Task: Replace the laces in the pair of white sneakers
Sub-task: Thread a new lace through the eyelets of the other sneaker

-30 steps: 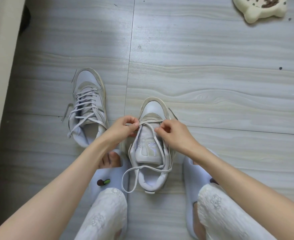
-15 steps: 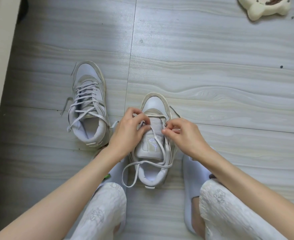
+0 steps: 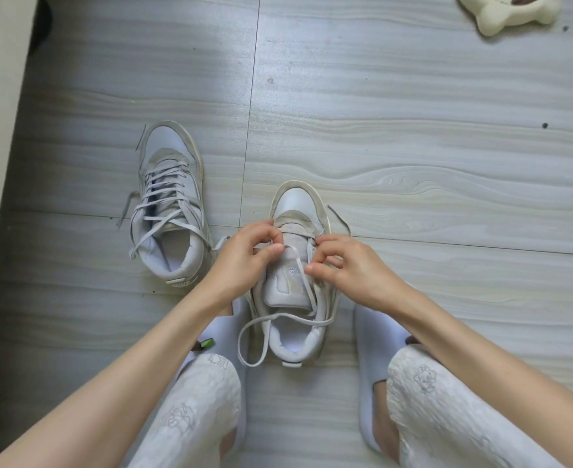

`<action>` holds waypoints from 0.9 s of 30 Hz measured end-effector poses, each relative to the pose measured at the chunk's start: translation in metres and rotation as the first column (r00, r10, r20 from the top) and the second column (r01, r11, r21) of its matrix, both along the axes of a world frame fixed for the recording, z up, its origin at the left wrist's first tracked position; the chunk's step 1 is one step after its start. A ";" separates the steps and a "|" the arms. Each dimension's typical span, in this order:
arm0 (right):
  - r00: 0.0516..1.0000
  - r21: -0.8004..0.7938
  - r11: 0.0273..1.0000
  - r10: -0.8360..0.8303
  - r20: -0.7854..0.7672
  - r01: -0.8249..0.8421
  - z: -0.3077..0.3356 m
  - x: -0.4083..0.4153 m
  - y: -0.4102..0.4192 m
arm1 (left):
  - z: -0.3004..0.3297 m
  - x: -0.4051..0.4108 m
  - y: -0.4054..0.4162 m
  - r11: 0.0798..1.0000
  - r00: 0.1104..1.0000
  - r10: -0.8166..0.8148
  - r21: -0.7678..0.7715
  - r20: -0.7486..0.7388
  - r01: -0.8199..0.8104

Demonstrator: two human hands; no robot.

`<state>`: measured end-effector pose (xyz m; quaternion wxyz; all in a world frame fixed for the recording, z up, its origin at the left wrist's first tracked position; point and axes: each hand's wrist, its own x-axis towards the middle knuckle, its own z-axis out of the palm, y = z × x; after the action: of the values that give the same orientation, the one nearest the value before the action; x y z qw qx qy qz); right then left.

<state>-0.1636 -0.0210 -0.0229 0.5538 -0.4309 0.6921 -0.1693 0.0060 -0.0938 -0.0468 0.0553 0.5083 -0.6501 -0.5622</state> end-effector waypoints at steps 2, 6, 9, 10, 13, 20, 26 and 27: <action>1.000 0.005 1.000 -0.008 0.030 0.008 0.002 -0.001 0.000 | 0.002 0.005 0.000 0.998 0.999 -0.007 0.067 -0.038 0.009; 1.000 0.017 1.000 -0.006 0.017 0.006 -0.001 0.001 0.002 | 0.008 0.009 0.003 0.994 0.999 -0.014 0.110 -0.052 0.019; 0.994 0.057 0.993 -0.107 0.028 0.105 -0.001 0.003 0.000 | 0.008 0.009 0.010 0.995 0.998 0.018 0.100 -0.062 -0.011; 0.985 0.081 0.984 -0.161 0.066 0.156 -0.002 0.000 0.000 | 0.008 0.009 0.012 0.995 0.997 0.041 0.091 -0.064 -0.035; 0.958 0.112 0.965 -0.252 0.138 0.237 -0.005 -0.013 0.001 | 0.006 0.013 0.015 1.000 0.999 -0.007 0.015 -0.048 0.008; 0.938 0.151 0.965 -0.247 0.243 0.215 0.015 -0.016 -0.008 | 0.004 -0.003 0.006 0.882 0.932 -0.286 -0.319 0.225 0.348; 0.902 0.101 0.955 -0.298 0.314 0.280 0.032 -0.032 -0.020 | 0.033 -0.006 -0.015 0.908 0.935 -0.319 -0.231 0.156 0.349; 0.917 0.060 0.963 -0.270 0.292 0.264 0.041 -0.033 -0.025 | 0.043 -0.008 -0.017 0.919 0.926 -0.344 -0.145 0.155 0.366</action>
<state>-0.1962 -0.0457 0.0179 0.6274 -0.2967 0.6547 -0.2996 -0.0017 -0.1113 -0.0038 -0.0455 0.4096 -0.7797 -0.4714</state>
